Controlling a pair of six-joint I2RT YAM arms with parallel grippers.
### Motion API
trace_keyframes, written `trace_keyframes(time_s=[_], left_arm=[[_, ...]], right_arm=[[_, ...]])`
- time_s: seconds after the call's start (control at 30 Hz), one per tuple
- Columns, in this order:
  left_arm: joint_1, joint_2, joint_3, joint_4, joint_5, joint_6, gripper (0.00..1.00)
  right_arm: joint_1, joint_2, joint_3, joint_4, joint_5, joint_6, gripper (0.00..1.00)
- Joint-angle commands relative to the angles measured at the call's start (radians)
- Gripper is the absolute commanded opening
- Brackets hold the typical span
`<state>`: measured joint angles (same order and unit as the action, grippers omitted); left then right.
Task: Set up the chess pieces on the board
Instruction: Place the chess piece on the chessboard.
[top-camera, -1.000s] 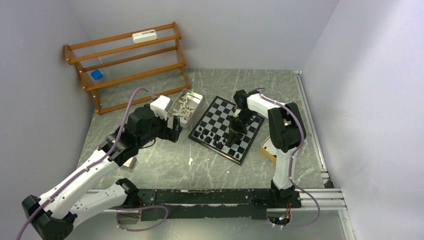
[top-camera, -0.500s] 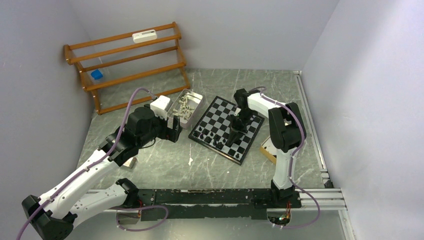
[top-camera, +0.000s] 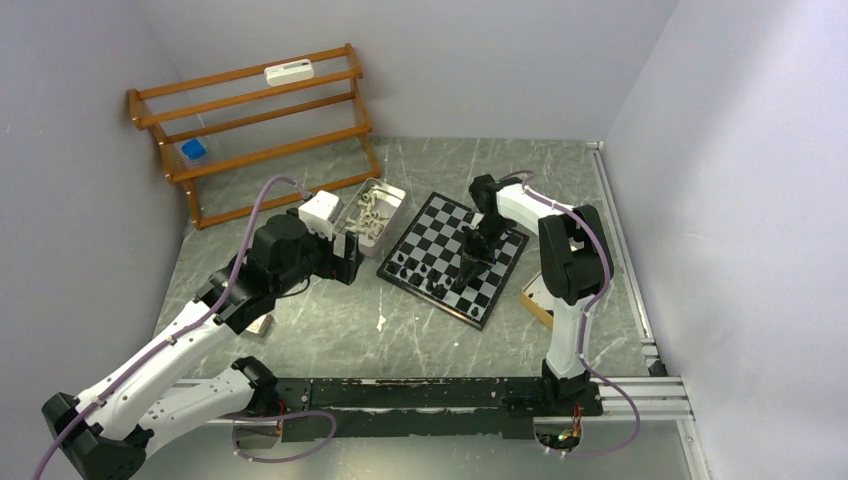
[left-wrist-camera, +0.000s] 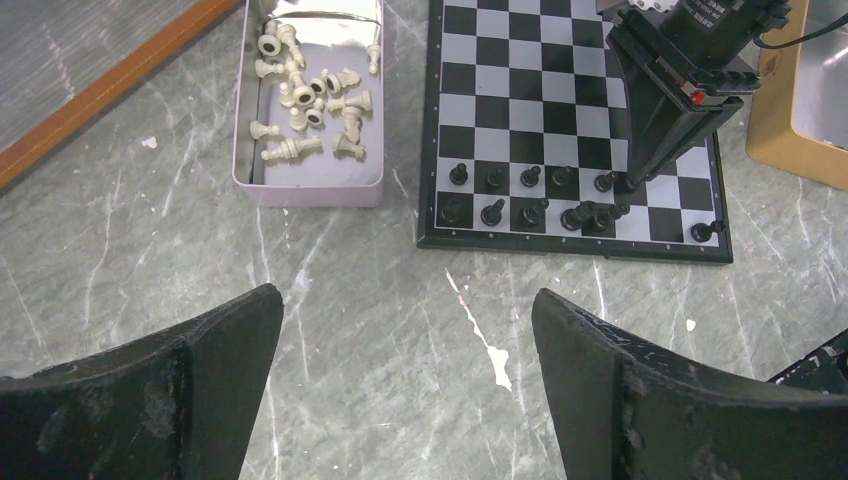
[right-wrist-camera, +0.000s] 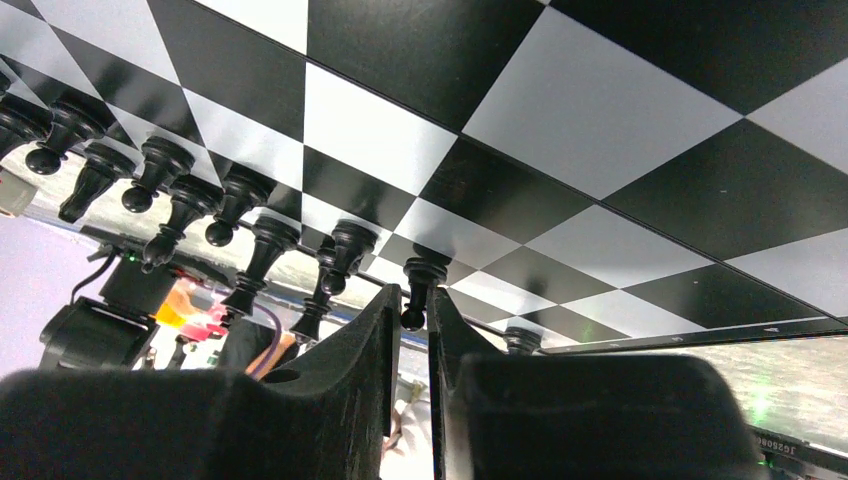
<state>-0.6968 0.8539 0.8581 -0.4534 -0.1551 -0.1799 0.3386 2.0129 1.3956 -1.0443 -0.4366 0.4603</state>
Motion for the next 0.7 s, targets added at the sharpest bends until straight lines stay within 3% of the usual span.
trace_keyframes(time_s=[0.0,0.67], left_arm=[[-0.005,-0.012,0.003,-0.001,-0.015,0.003,1.00],[-0.005,-0.026,0.002,-0.005,-0.034,0.000,1.00]], right_arm=[[-0.004,-0.034,-0.018,0.001,-0.013,0.008,0.18],[-0.002,-0.034,-0.027,0.030,-0.025,0.021,0.18]])
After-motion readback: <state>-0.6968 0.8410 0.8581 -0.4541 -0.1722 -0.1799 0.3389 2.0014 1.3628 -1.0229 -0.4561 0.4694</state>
